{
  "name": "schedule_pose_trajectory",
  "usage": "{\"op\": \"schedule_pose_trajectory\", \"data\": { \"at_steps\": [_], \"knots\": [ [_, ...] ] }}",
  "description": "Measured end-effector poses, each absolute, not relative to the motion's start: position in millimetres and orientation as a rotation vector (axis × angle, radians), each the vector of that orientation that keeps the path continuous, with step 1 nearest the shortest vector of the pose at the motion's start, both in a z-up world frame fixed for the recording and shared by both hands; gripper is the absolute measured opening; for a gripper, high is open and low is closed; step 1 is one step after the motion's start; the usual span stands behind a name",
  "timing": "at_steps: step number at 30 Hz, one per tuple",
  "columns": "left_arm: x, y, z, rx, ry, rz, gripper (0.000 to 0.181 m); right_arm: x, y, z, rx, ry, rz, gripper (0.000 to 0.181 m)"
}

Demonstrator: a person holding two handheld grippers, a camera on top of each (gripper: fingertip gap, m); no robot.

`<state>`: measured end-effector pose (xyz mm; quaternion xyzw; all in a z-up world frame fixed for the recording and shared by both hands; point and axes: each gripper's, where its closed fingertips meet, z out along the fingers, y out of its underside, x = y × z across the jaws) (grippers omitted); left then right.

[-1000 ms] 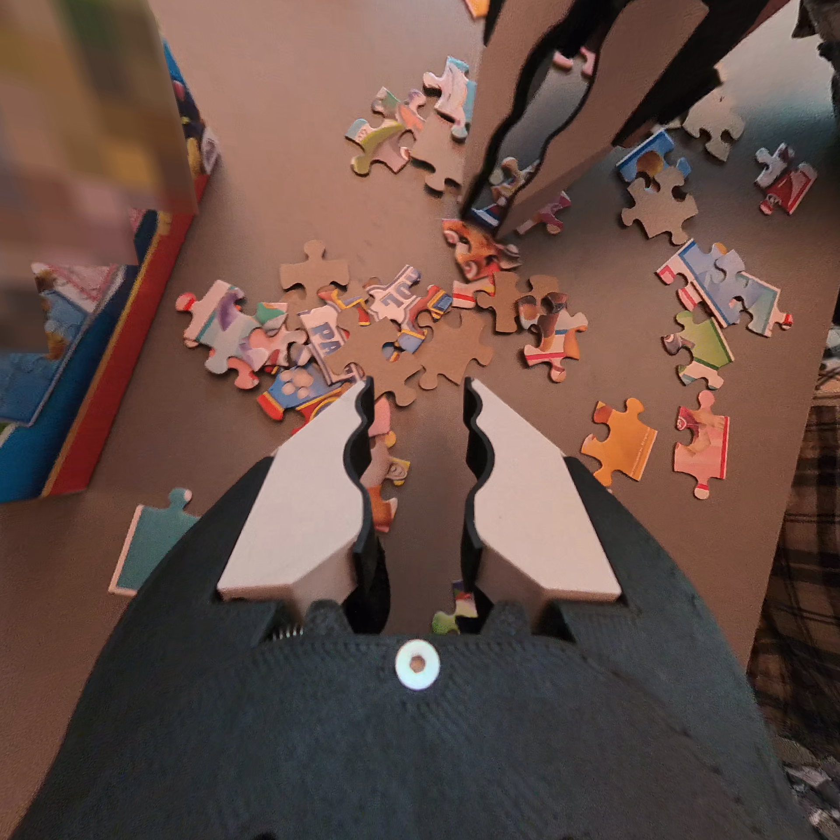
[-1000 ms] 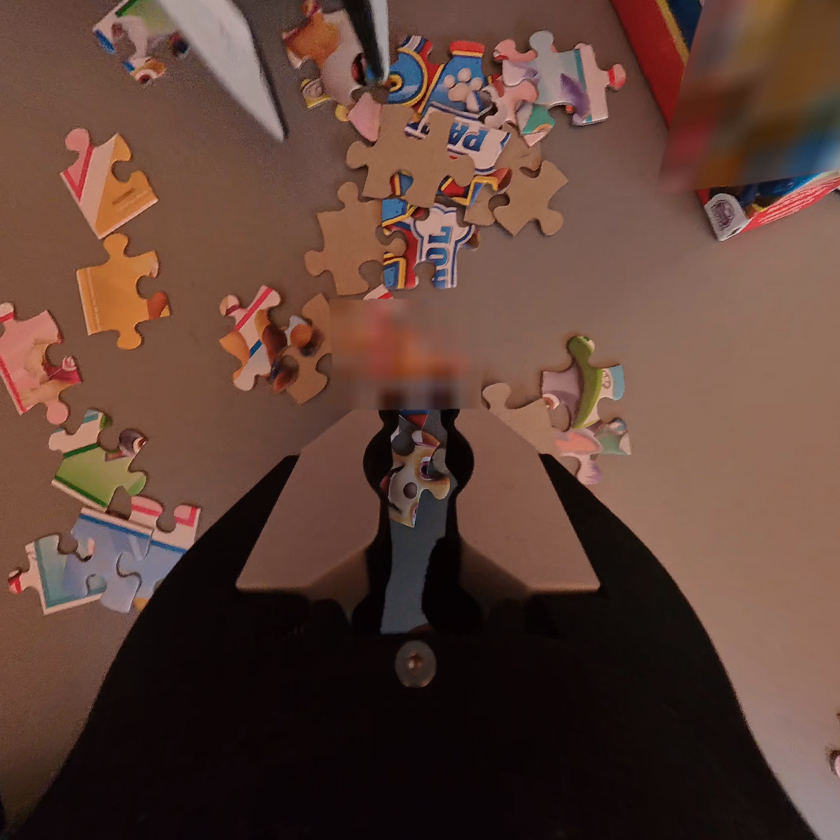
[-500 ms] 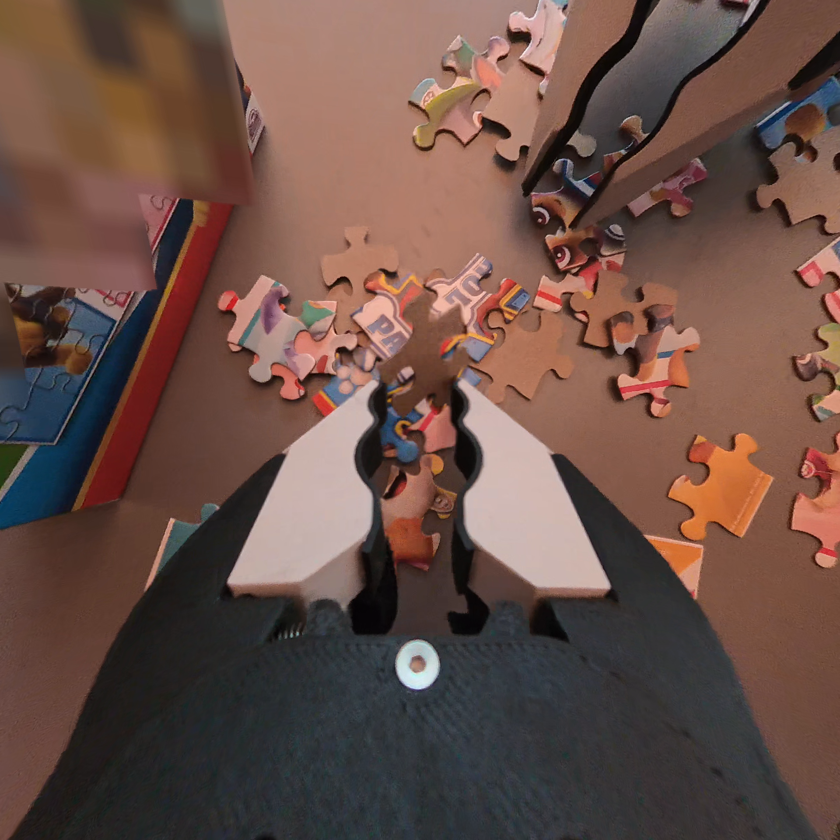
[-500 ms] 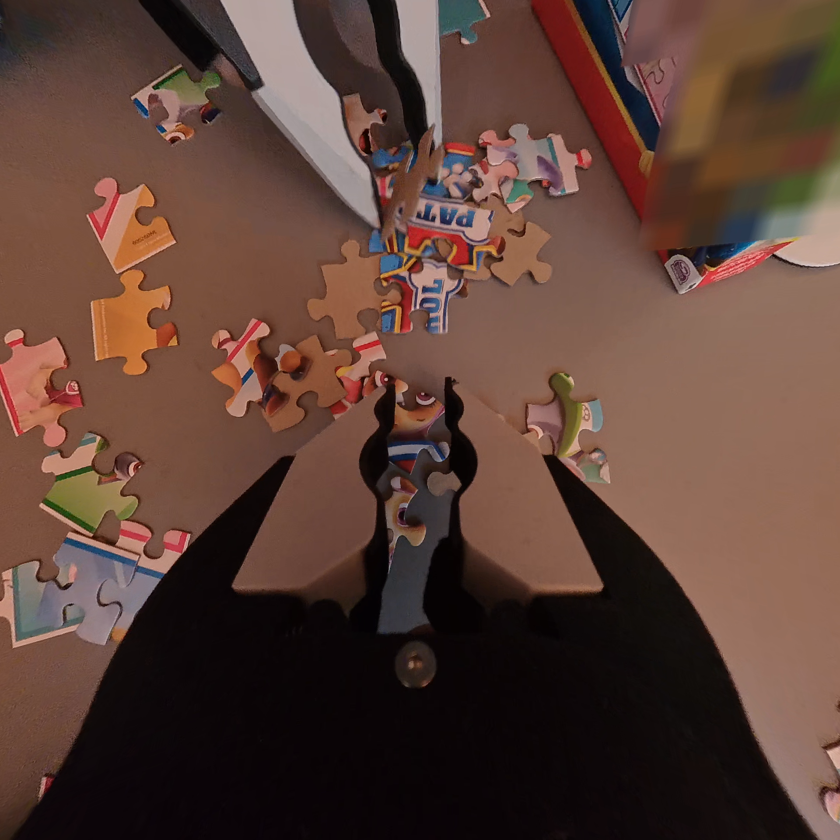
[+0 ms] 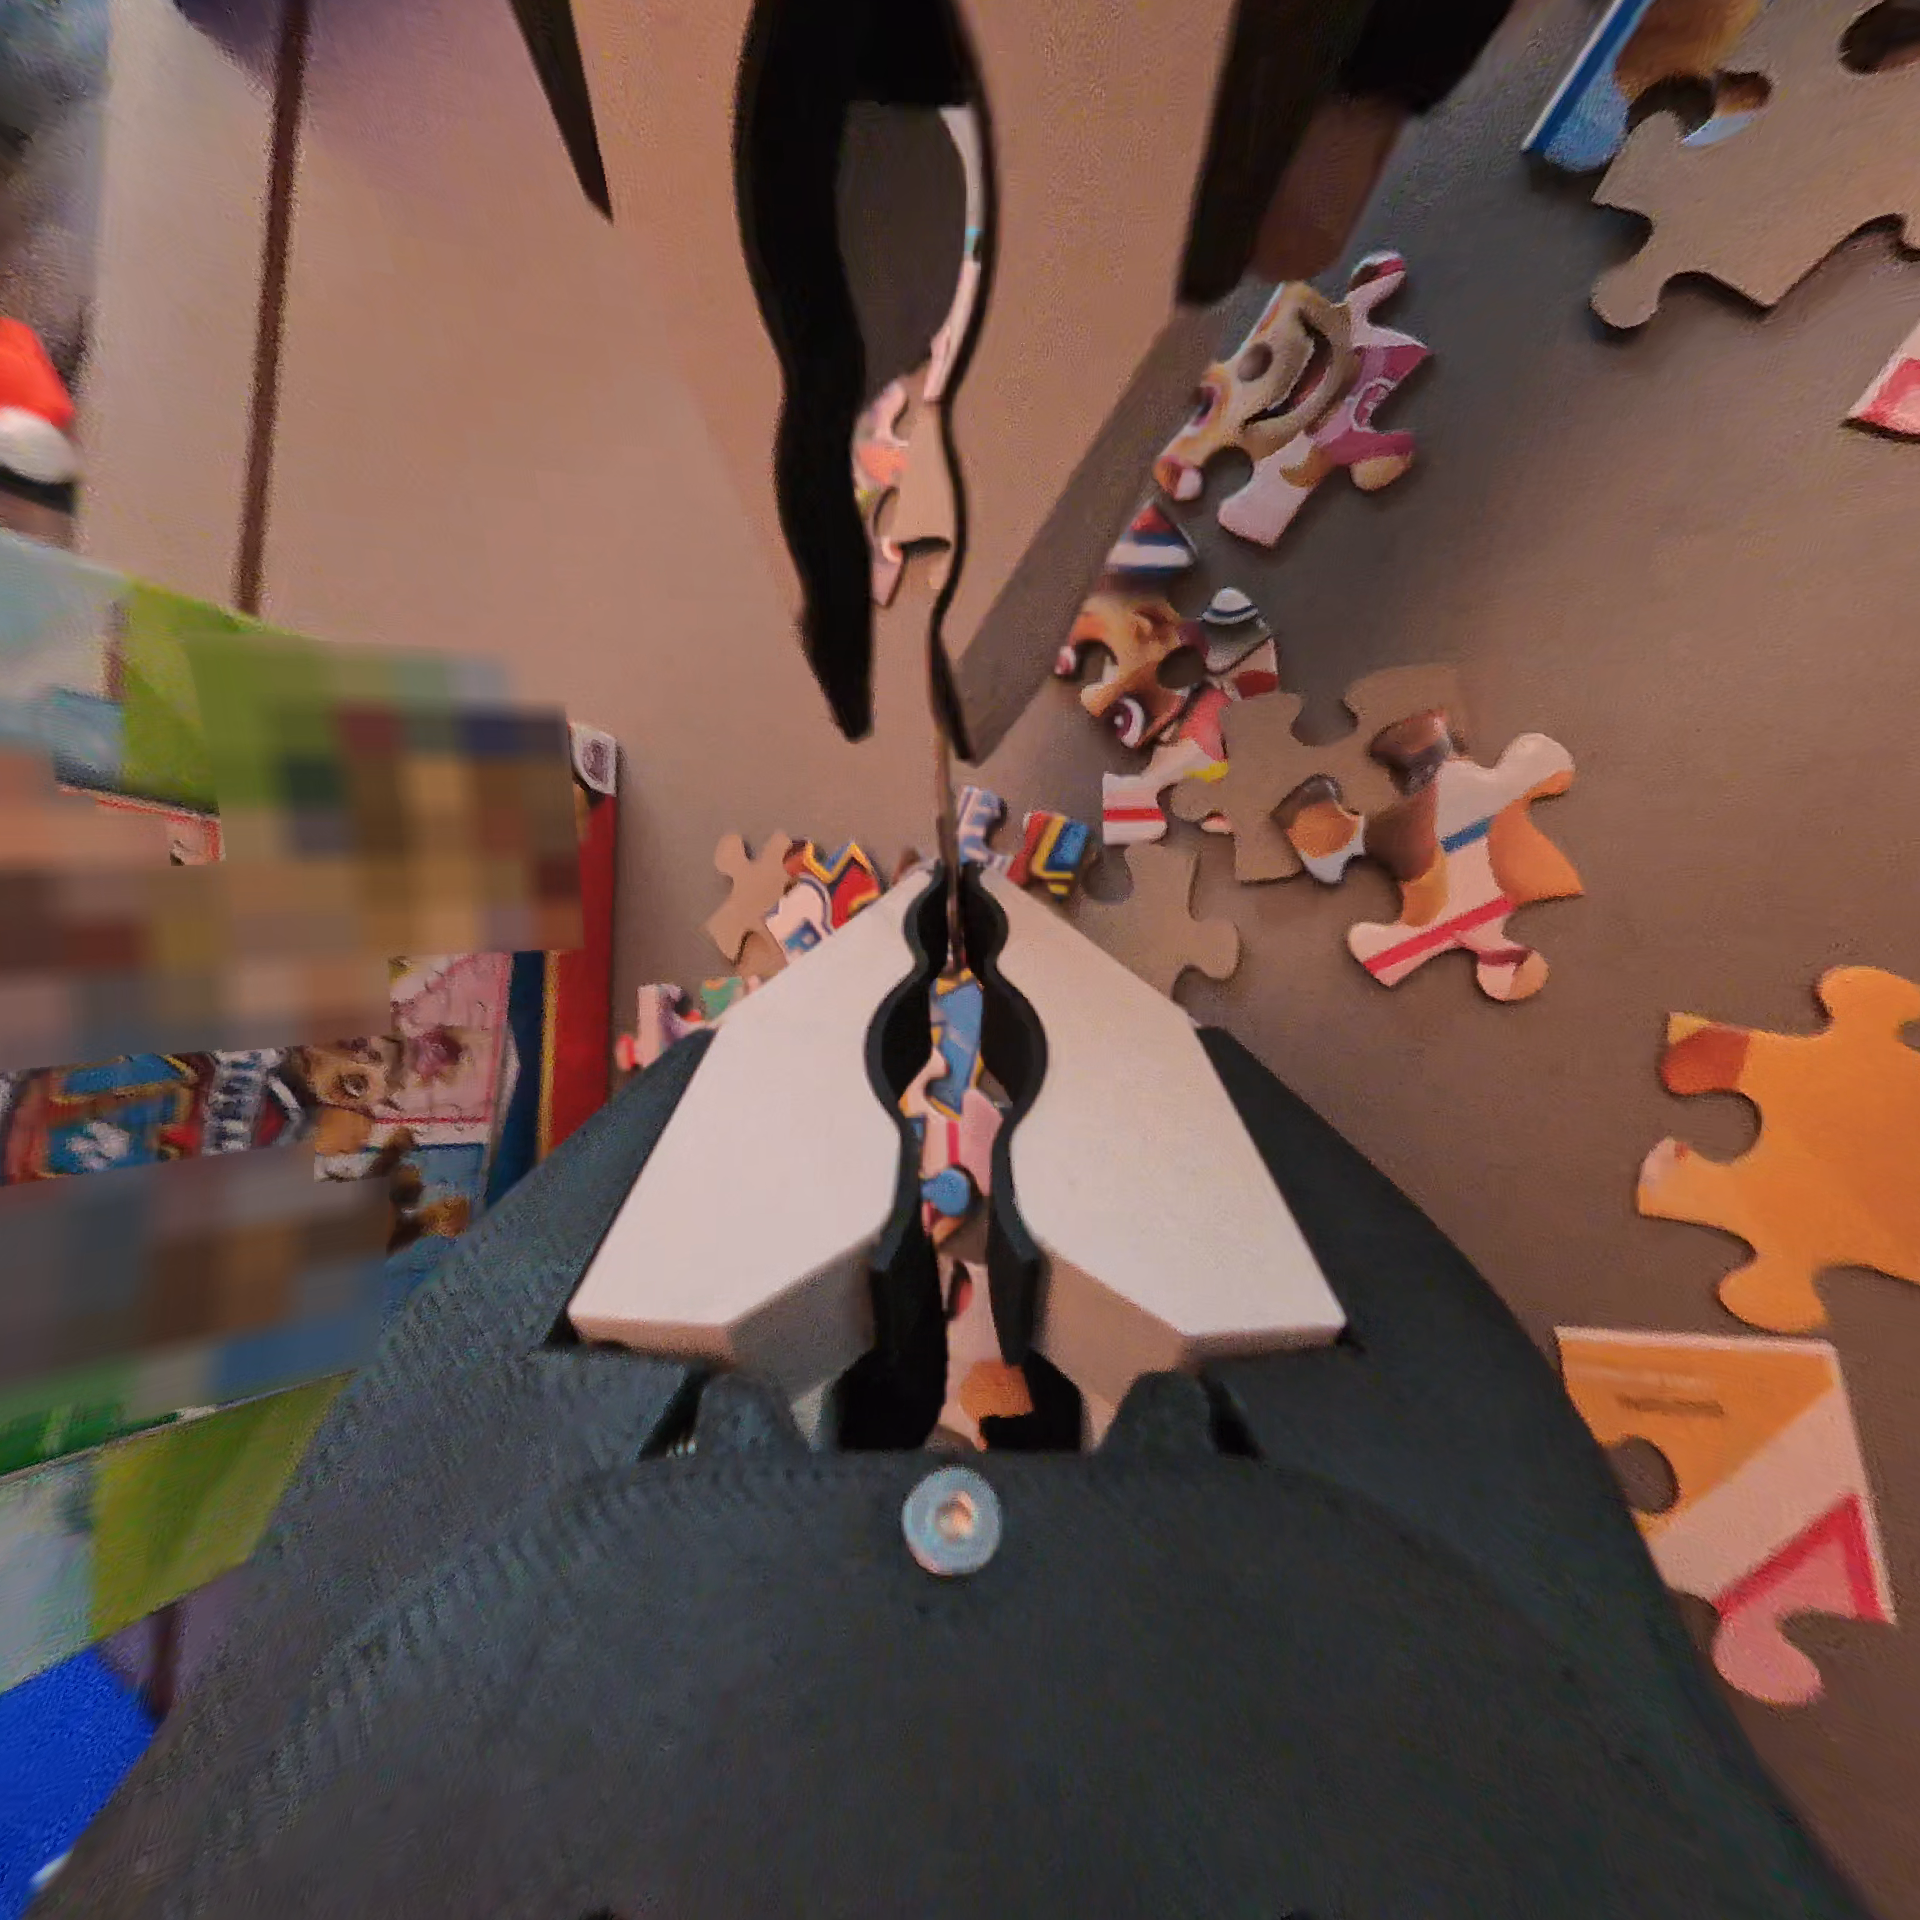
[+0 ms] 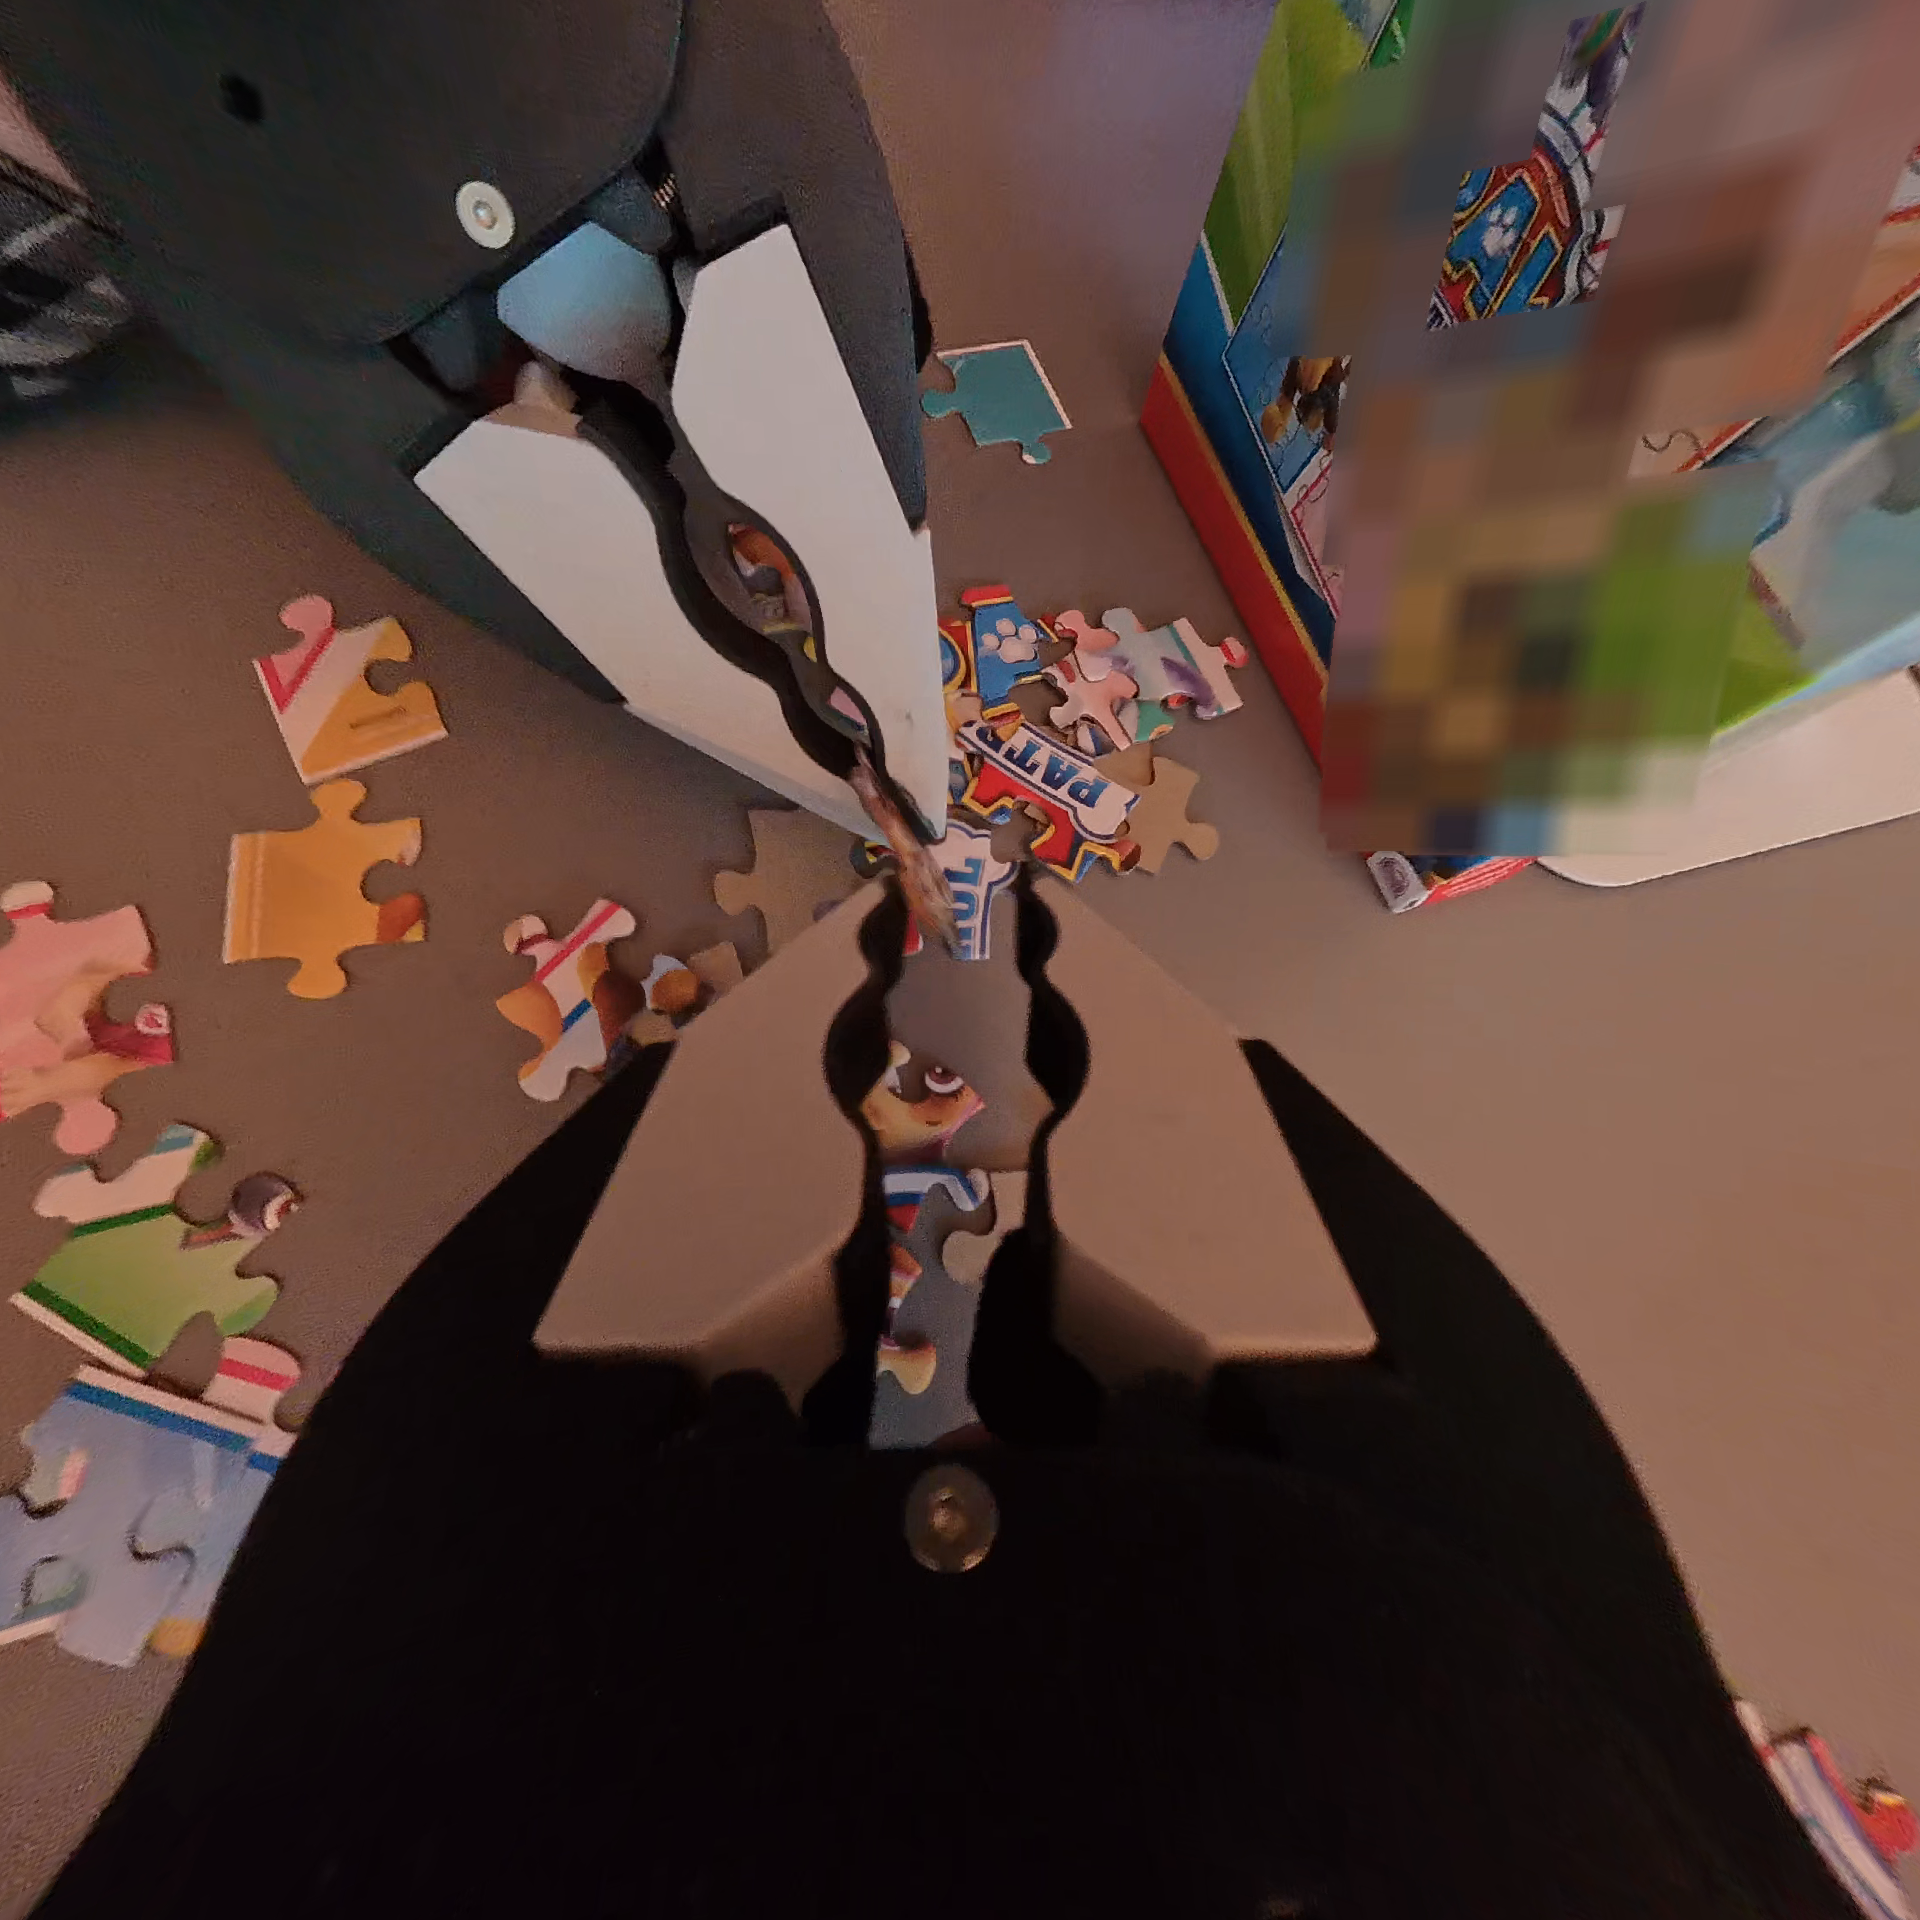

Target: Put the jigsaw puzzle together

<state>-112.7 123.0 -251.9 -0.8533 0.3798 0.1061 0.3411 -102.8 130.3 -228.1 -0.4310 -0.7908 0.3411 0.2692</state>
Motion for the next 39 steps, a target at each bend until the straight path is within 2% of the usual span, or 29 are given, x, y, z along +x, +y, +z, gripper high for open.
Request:
{"op": "schedule_pose_trajectory", "data": {
  "at_steps": [2,5,7,9,11,21,28,31,36,37,39],
  "knots": [
    [-111,128,-250,-2.196,1.000,0.334,0.002,-98,129,-228,-1.071,-2.153,0.862,0.002],
    [-106,119,-262,-2.273,0.979,0.176,0.031,-86,129,-233,-0.926,-2.201,0.672,0.000],
    [-116,110,-263,-2.310,0.955,0.142,0.043,-73,129,-243,-0.816,-2.255,0.501,0.000],
    [-124,107,-259,-2.325,0.897,0.102,0.043,-60,120,-255,-0.761,-2.327,0.452,0.003],
    [-132,101,-260,-2.366,0.853,0.063,0.045,-50,115,-263,-0.776,-2.370,0.461,0.027],
    [-160,76,-275,-2.532,0.681,-0.075,0.052,-36,129,-248,-0.995,-2.278,0.749,0.024],
    [-151,78,-276,-2.525,0.693,-0.117,0.055,-46,120,-270,-1.141,-2.324,0.733,0.034],
    [-144,80,-276,-2.518,0.719,-0.112,0.055,-50,115,-272,-1.151,-2.327,0.741,0.027],
    [-134,82,-276,-2.500,0.757,-0.127,0.054,-49,116,-271,-1.157,-2.324,0.734,0.025],
    [-130,83,-273,-2.484,0.766,-0.139,0.054,-48,116,-271,-1.149,-2.327,0.736,0.007],
    [-118,87,-266,-2.436,0.789,-0.180,0.053,-47,114,-270,-1.128,-2.324,0.757,0.002]
  ]
}}
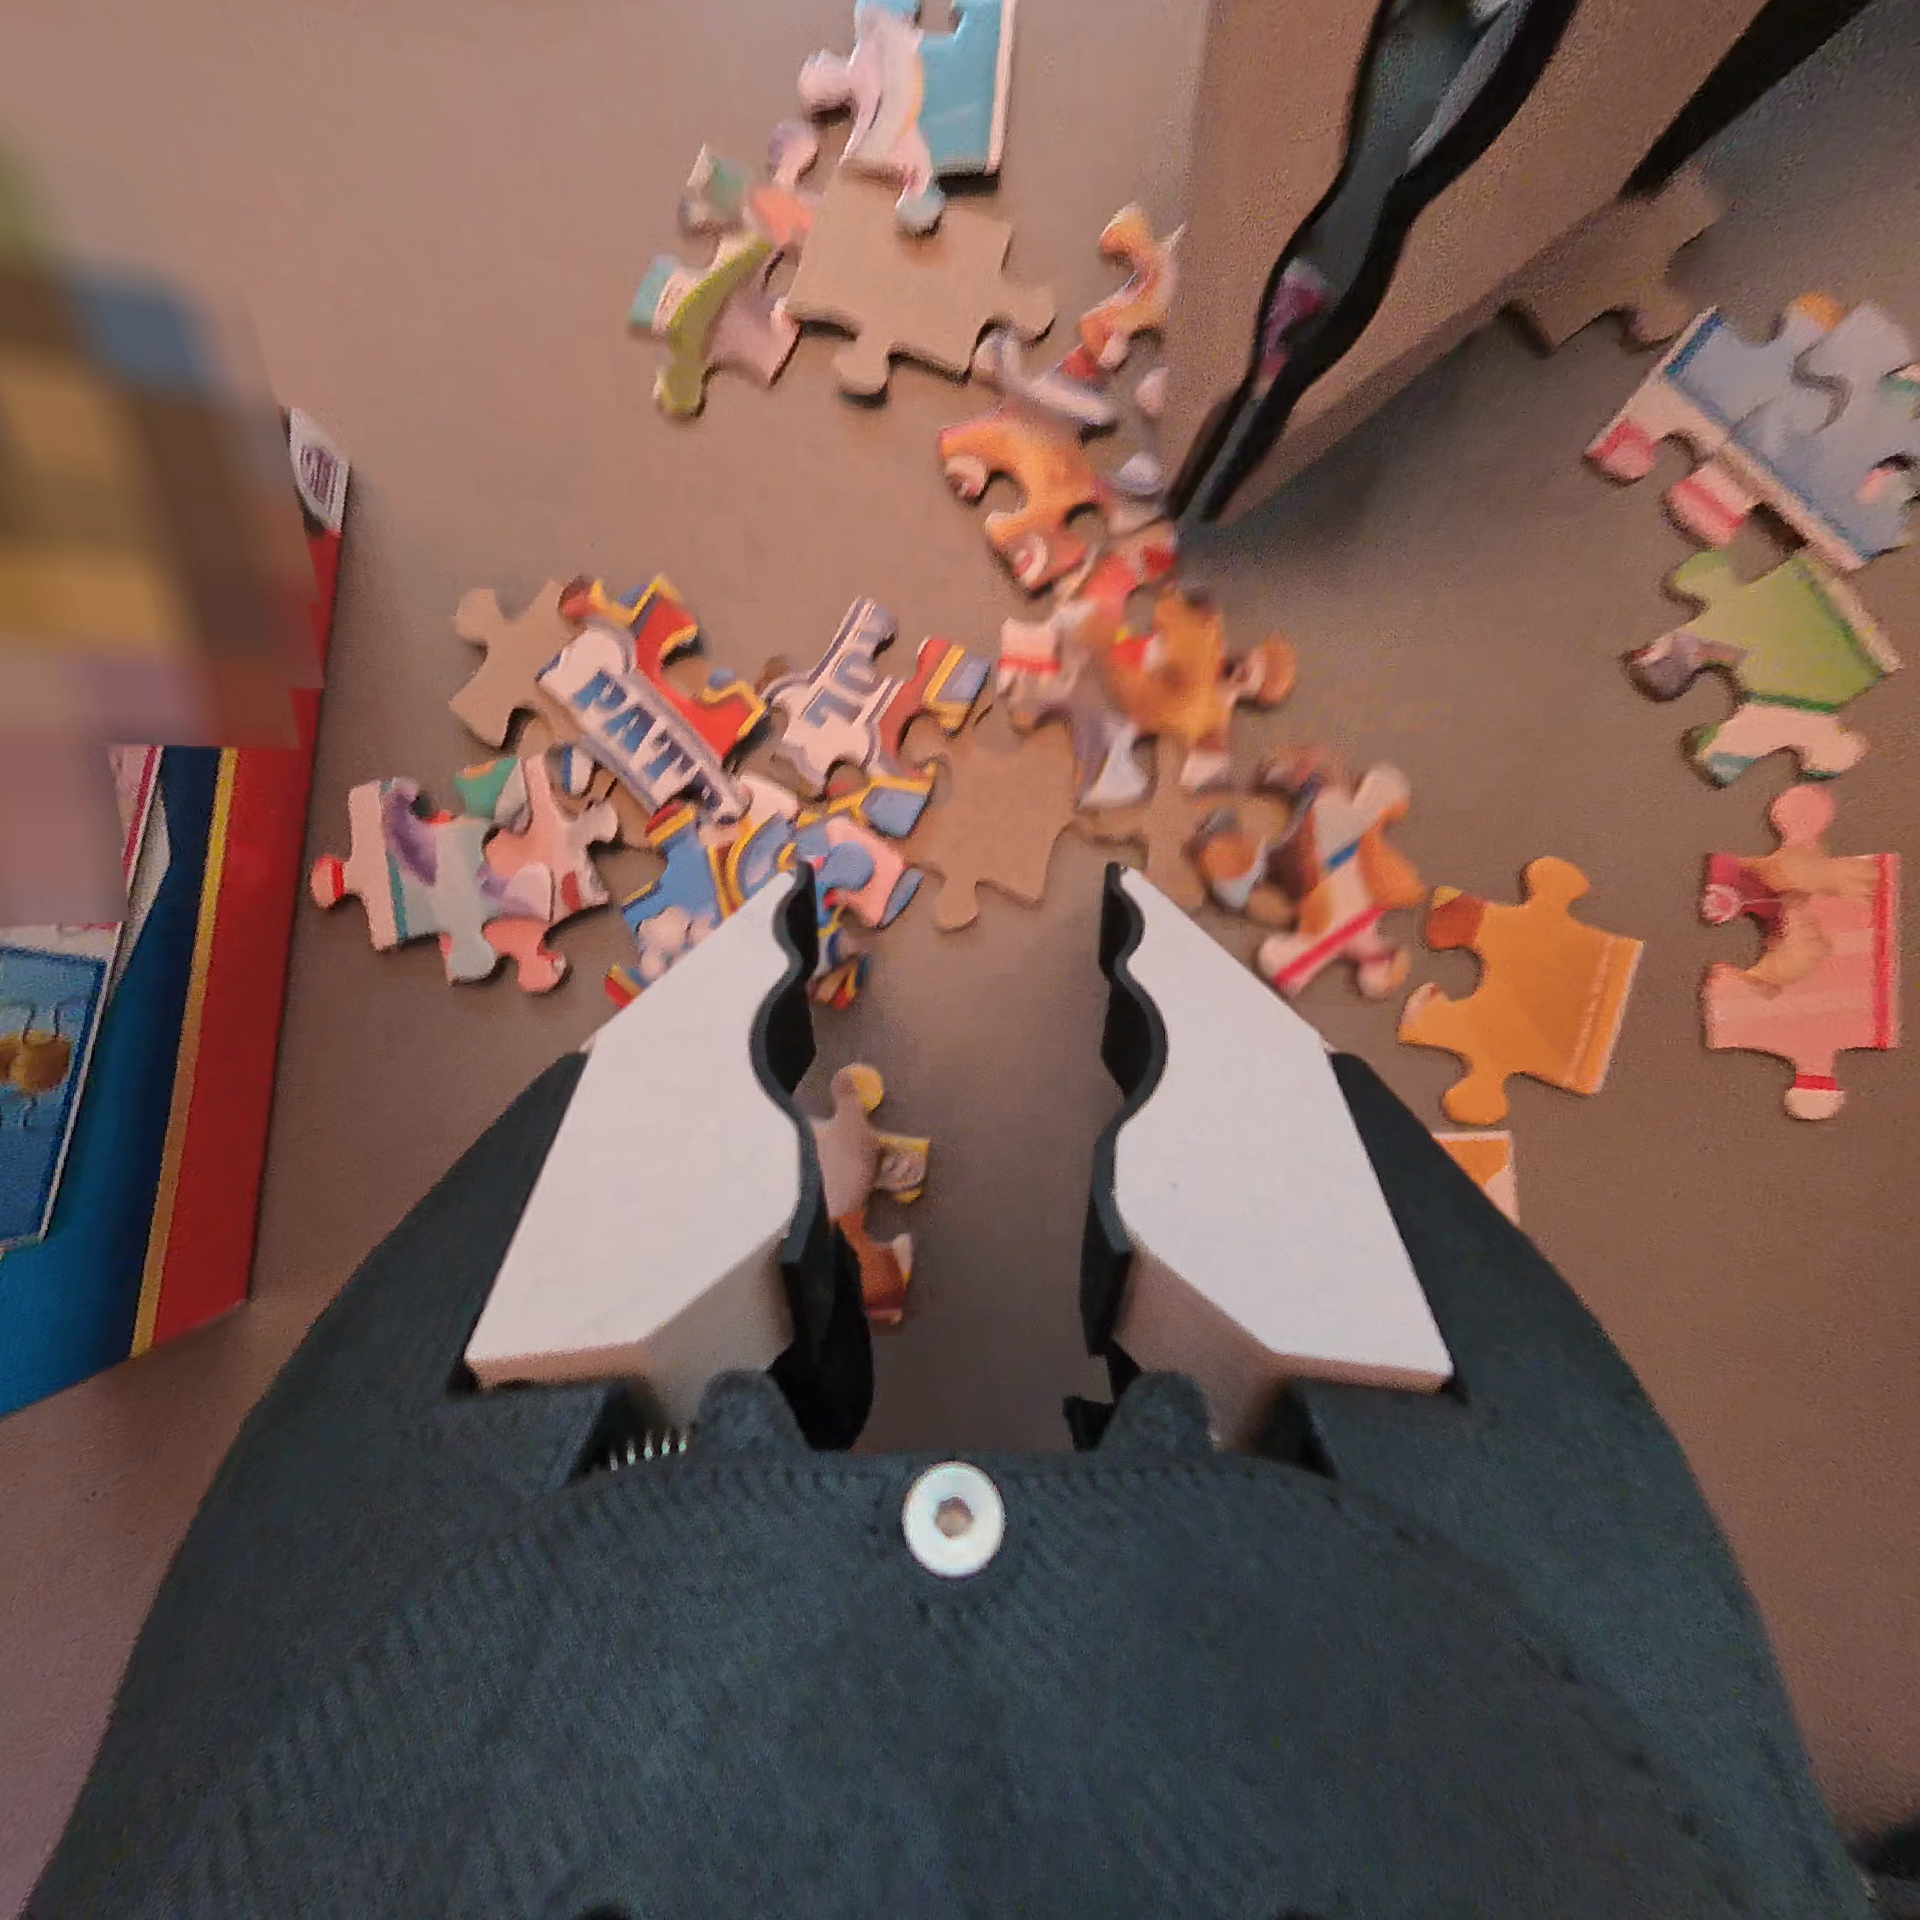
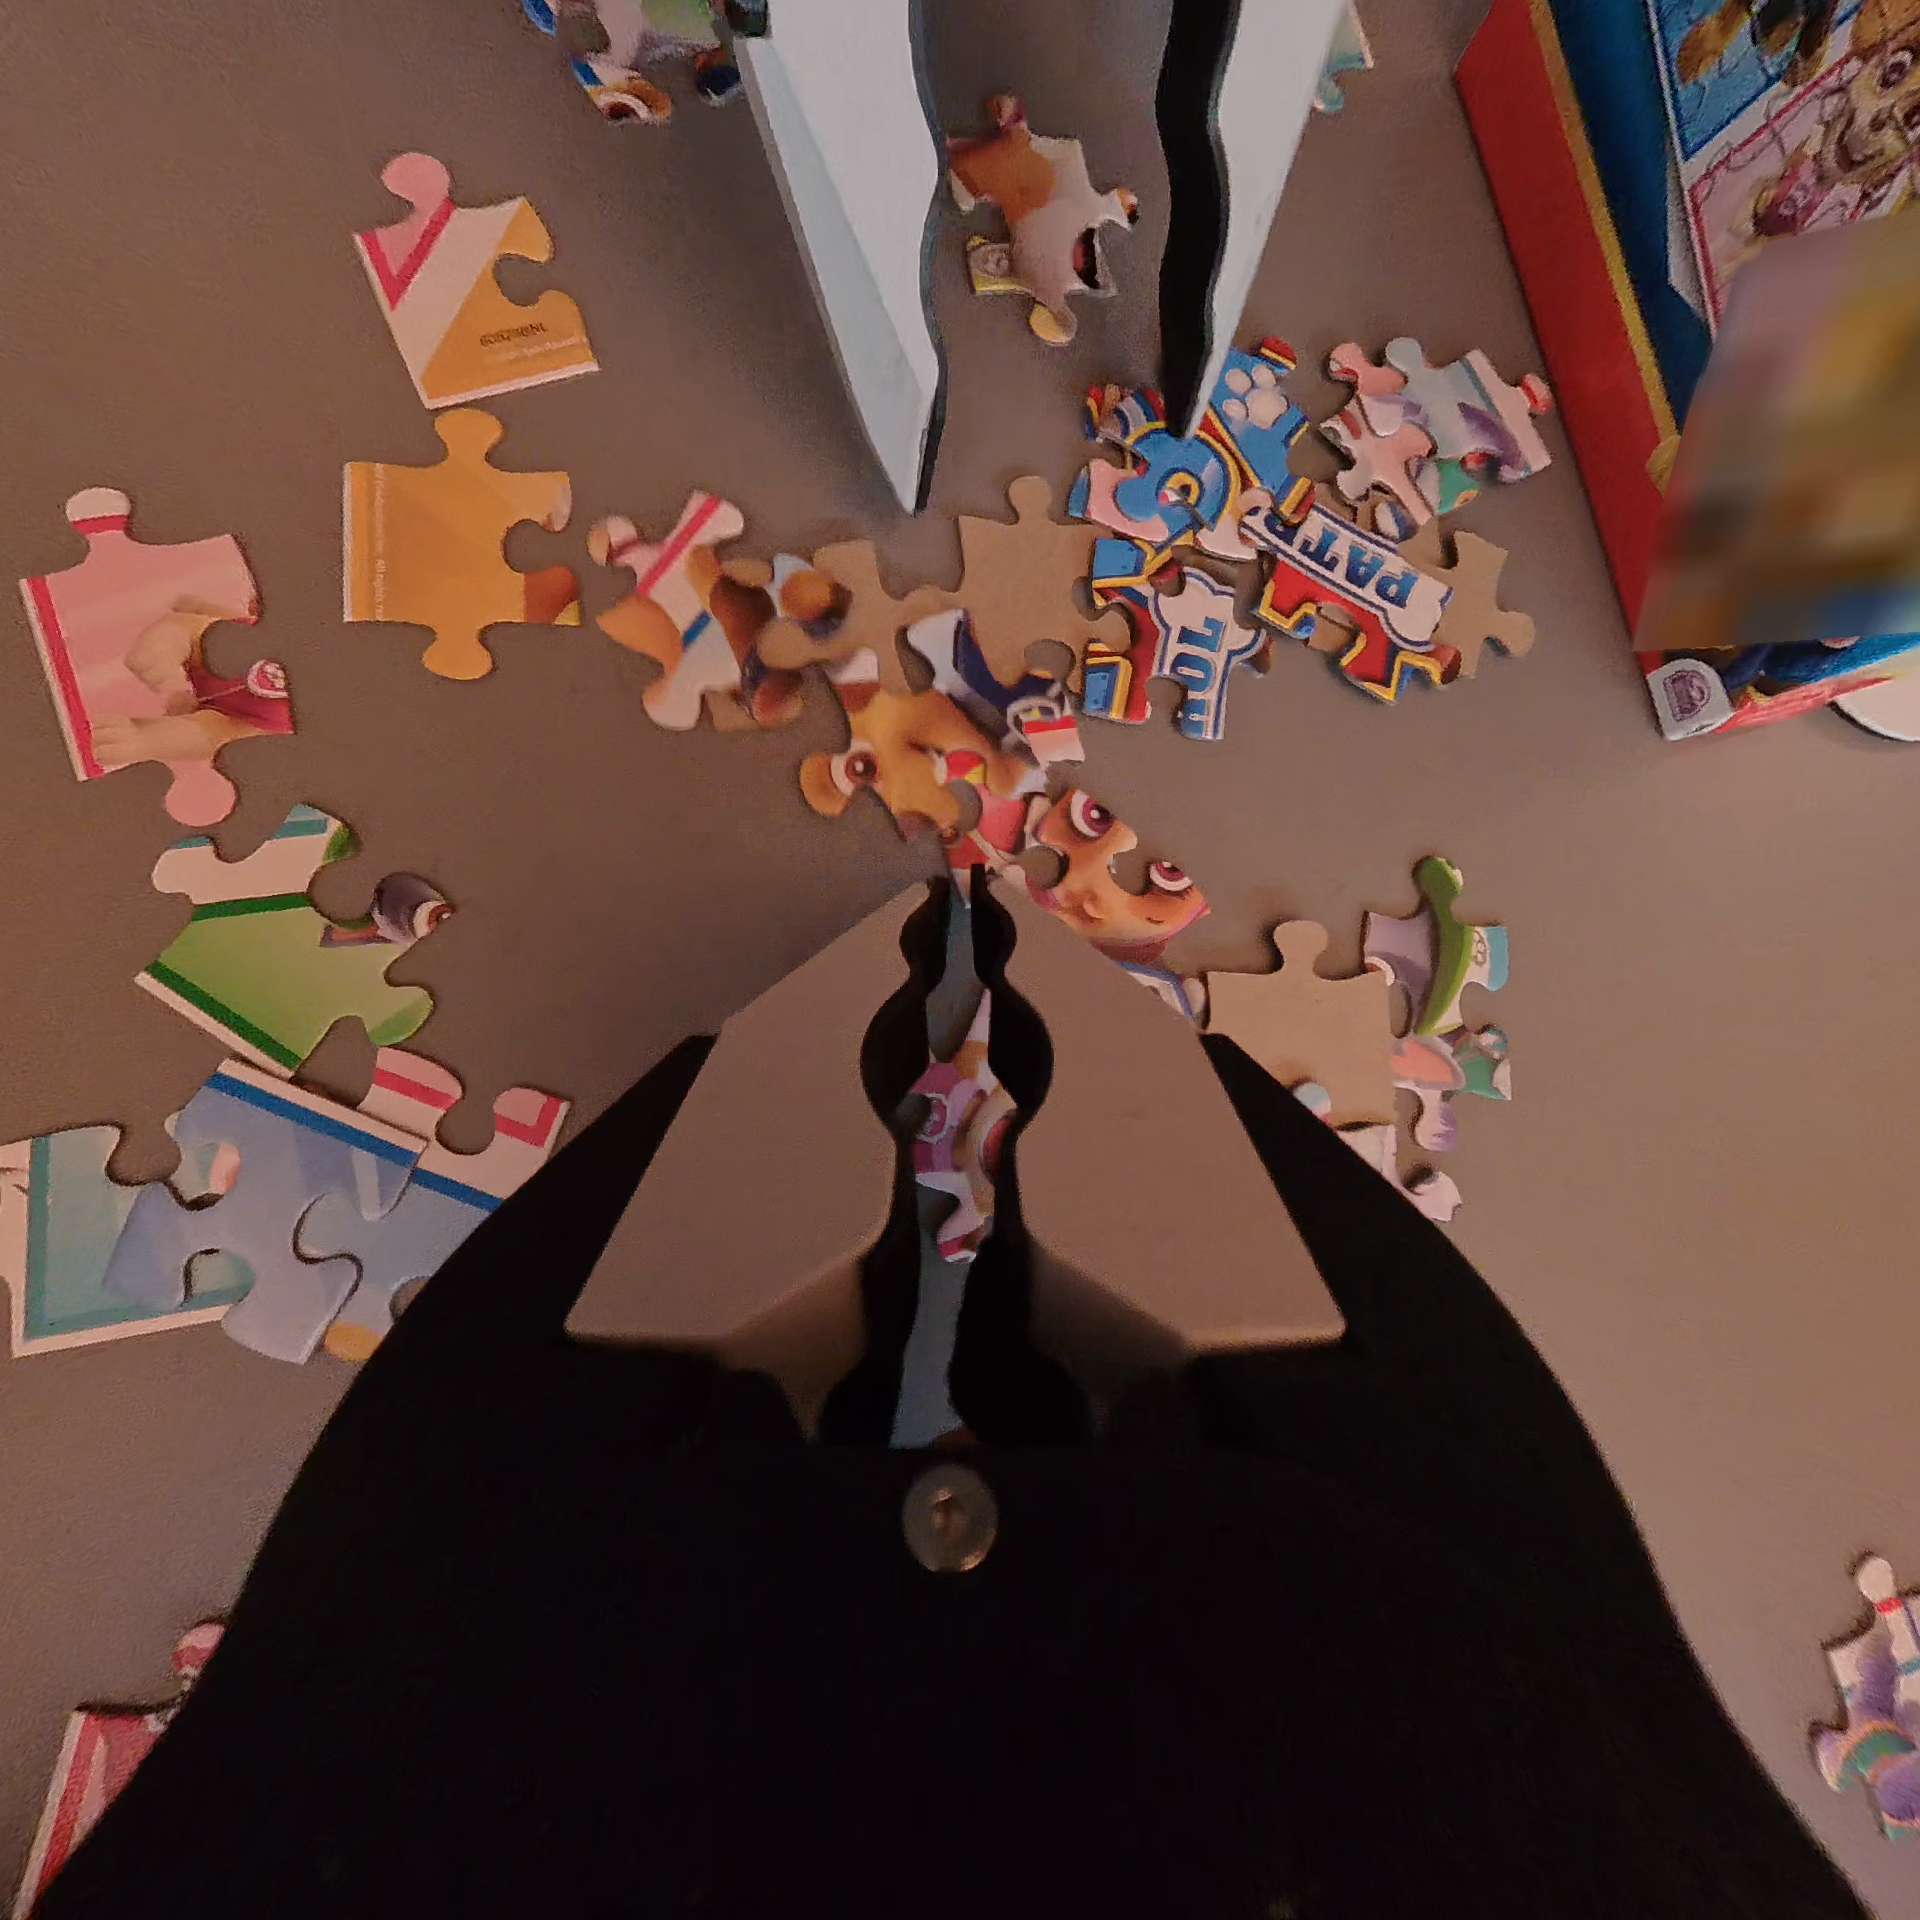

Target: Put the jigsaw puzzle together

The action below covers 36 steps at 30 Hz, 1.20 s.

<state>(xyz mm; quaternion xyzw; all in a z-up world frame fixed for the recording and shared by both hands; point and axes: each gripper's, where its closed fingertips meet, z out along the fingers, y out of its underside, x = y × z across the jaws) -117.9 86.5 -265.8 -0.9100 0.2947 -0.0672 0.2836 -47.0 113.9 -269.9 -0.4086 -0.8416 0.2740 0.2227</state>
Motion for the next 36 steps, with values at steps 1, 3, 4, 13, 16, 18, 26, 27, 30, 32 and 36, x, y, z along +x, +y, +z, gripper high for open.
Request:
{"op": "schedule_pose_trajectory", "data": {
  "at_steps": [1,3,4,13,16,18,26,27,30,32,36],
  "knots": [
    [-110,88,-261,-2.406,0.801,-0.210,0.053,-46,112,-271,-1.130,-2.330,0.761,0.004],
    [-91,89,-258,-2.371,0.841,-0.277,0.051,-46,113,-274,-1.125,-2.332,0.740,0.003],
    [-84,86,-262,-2.379,0.877,-0.303,0.051,-46,112,-274,-1.123,-2.334,0.742,0.003],
    [-76,84,-274,-2.425,0.898,-0.336,0.039,-52,97,-273,-1.061,-2.358,0.748,0.022],
    [-69,84,-274,-2.408,0.912,-0.371,0.034,-56,93,-273,-1.059,-2.357,0.761,0.011],
    [-70,85,-274,-2.408,0.912,-0.357,0.031,-56,92,-274,-1.054,-2.359,0.766,0.009],
    [-71,89,-273,-2.393,0.925,-0.314,0.023,-55,91,-273,-1.021,-2.334,0.769,0.008],
    [-71,90,-273,-2.389,0.927,-0.302,0.020,-54,91,-273,-1.015,-2.333,0.774,0.008],
    [-71,89,-275,-2.384,0.960,-0.275,0.010,-52,92,-273,-1.007,-2.334,0.792,0.013],
    [-69,89,-274,-2.381,0.961,-0.285,0.010,-50,92,-273,-1.001,-2.335,0.802,0.014],
    [-68,90,-274,-2.372,0.957,-0.298,0.010,-49,92,-273,-0.988,-2.332,0.810,0.013]
  ]
}}
